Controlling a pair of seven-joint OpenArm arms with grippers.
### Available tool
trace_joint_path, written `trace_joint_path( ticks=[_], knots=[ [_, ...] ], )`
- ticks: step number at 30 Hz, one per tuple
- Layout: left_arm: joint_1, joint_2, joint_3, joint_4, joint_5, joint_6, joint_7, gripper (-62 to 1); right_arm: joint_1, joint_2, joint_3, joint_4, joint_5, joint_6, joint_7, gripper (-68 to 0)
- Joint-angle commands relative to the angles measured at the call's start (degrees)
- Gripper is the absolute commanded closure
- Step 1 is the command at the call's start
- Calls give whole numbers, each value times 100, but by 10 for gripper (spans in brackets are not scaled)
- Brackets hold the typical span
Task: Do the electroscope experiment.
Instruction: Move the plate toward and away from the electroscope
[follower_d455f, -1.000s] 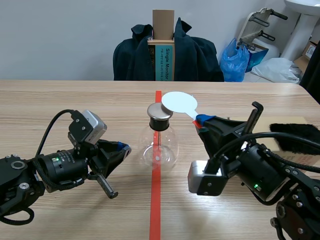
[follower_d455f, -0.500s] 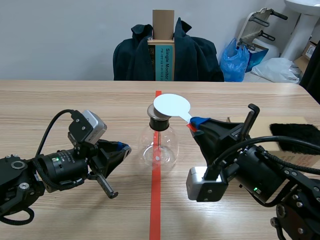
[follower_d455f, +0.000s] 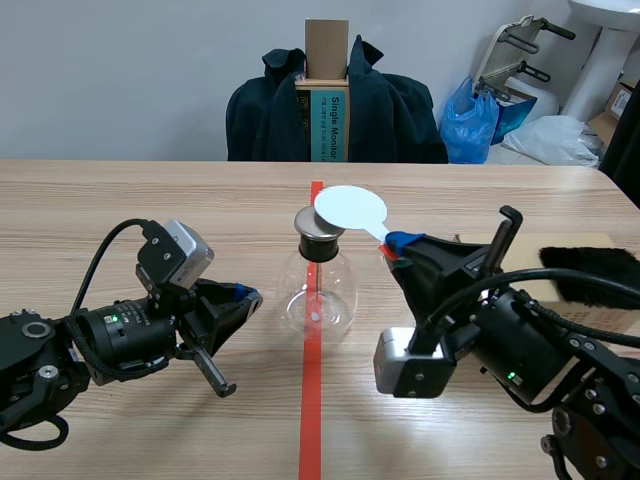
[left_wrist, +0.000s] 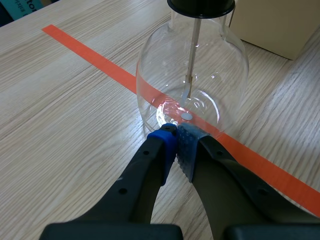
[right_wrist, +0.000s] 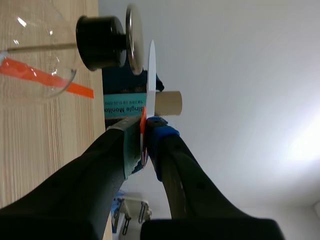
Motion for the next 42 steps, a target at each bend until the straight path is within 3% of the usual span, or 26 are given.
trace_joint_path(
  ticks=[1, 15, 21, 24, 42],
  knots=[
    [-28, 26, -22, 170, -57, 11, -81, -28, 98, 57, -15, 107, 39, -42, -136, -8],
    [-28, 26, -22, 170, -57, 11, -81, -28, 98, 57, -15, 107, 39, -42, -1665, -8],
    [-28, 26, -22, 170, -57, 11, -81, -28, 98, 57, -15, 107, 42, -42, -1906, -8],
    [-28, 26, -22, 170, -57, 11, -81, -28, 101, 57, -15, 107, 42, -42, -1705, -8],
    [-28, 26, -24, 170, -57, 11, -81, -28, 101, 57, -15, 107, 42, -46, 649, -8]
  ],
)
